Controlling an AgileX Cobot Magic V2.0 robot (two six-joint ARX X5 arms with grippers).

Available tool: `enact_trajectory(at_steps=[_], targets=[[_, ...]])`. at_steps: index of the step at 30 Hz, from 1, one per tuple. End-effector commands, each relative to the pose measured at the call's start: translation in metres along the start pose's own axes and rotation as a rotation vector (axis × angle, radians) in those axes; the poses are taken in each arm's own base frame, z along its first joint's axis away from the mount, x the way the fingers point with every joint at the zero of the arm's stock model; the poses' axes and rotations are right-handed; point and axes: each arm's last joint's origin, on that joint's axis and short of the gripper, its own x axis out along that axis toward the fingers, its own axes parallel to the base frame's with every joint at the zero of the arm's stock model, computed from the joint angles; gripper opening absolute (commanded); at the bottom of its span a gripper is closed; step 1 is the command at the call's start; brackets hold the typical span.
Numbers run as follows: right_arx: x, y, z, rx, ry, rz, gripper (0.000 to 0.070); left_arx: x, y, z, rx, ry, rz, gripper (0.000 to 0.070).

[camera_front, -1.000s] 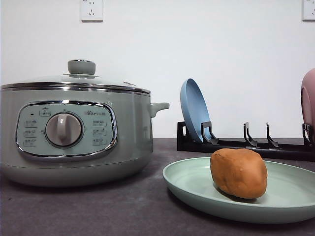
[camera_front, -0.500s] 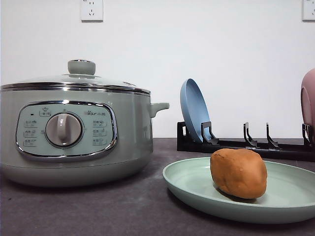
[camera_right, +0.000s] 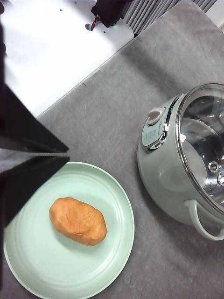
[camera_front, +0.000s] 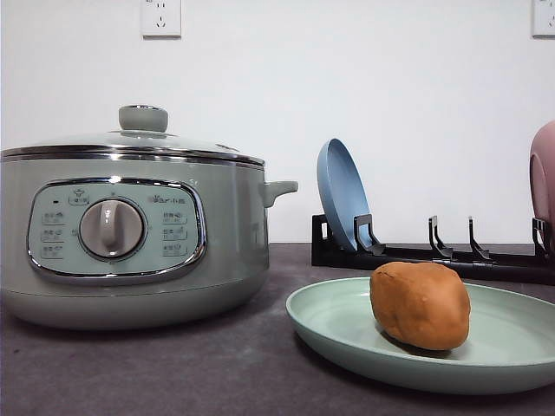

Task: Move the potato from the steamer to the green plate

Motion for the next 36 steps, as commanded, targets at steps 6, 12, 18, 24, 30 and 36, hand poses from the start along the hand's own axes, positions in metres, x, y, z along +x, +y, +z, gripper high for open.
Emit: enact_trajectory(at_steps=[6,12,18,24,30,36], targets=[[-0.003,0.002,0.005,-0.019,-0.022,0.006,0.0000,0.004,-0.006,-0.040,-0.028,0.027,0.002,0.0000],[-0.003,0.002,0.005,-0.019,-0.022,0.006,0.0000,0.007,-0.010,-0.064,-0.023,0.060,-0.003,0.0000],[-0.003,0.002,0.005,-0.019,-0.022,0.006,0.0000,0.010,-0.013,-0.083,-0.017,0.097,-0.008,0.0000],[-0.003,0.002,0.005,-0.019,-0.022,0.006,0.0000,0.013,-0.017,-0.101,-0.010,0.149,-0.015,0.0000],[-0.003,0.002,0.005,-0.019,-0.022,0.006,0.0000,0.014,-0.018,-0.107,-0.048,0.164,-0.018,0.0000],[-0.003,0.002,0.005,-0.019,-0.022,0.006,0.0000,0.014,-0.022,-0.108,-0.095,0.159,-0.151,0.0000]])
